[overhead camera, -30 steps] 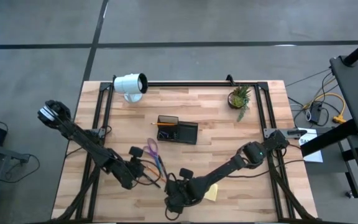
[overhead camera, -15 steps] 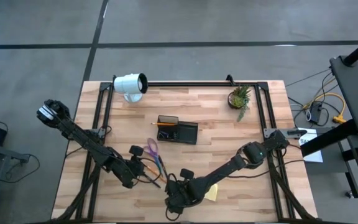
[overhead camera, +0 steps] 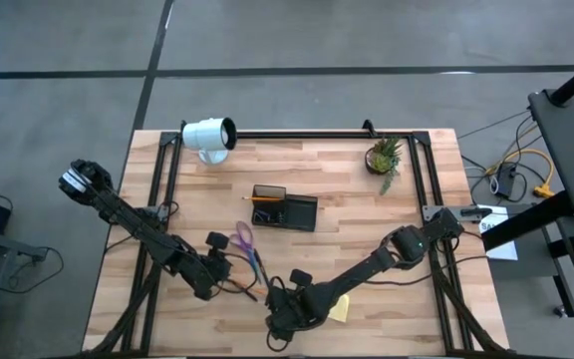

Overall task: Pick and place office supplies into organizer
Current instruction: Put the top yellow pencil into the black desk organizer

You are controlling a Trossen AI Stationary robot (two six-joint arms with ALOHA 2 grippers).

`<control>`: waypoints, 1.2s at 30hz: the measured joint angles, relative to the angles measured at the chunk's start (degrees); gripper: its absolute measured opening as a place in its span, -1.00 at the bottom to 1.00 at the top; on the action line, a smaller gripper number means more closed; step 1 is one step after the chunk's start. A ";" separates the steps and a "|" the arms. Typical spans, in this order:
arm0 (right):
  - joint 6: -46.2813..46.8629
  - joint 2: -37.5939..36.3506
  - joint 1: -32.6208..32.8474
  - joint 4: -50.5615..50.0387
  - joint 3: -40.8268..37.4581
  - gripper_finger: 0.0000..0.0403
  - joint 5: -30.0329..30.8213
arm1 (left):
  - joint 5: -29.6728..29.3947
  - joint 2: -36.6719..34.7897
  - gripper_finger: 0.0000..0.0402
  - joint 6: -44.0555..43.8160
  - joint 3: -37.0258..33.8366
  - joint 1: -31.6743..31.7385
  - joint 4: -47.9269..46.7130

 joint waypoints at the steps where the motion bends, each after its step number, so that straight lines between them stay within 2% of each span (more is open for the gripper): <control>1: 0.02 -0.02 0.00 0.11 -0.11 -0.96 0.02 | 0.61 0.00 -0.44 0.85 -0.02 0.00 0.11; 8: 0.00 0.00 -0.07 0.16 -0.20 -0.96 0.03 | 2.41 -0.92 -0.44 4.77 -0.04 0.39 0.50; 13: 0.00 0.07 -0.07 0.24 -0.24 -0.96 0.04 | 3.26 -6.61 -0.44 4.82 0.17 1.48 0.26; 19: -0.15 0.07 -0.11 0.53 -0.29 -0.96 0.04 | 12.71 -11.86 -0.44 2.45 0.17 5.00 -0.32; 25: -0.20 0.07 -0.11 0.61 -0.31 -0.96 0.31 | 14.73 -8.69 -0.44 3.27 0.00 5.73 -1.28; 36: -0.20 0.07 -0.11 0.75 -0.34 -0.96 0.35 | 14.09 -3.95 -0.44 6.03 1.05 7.22 0.91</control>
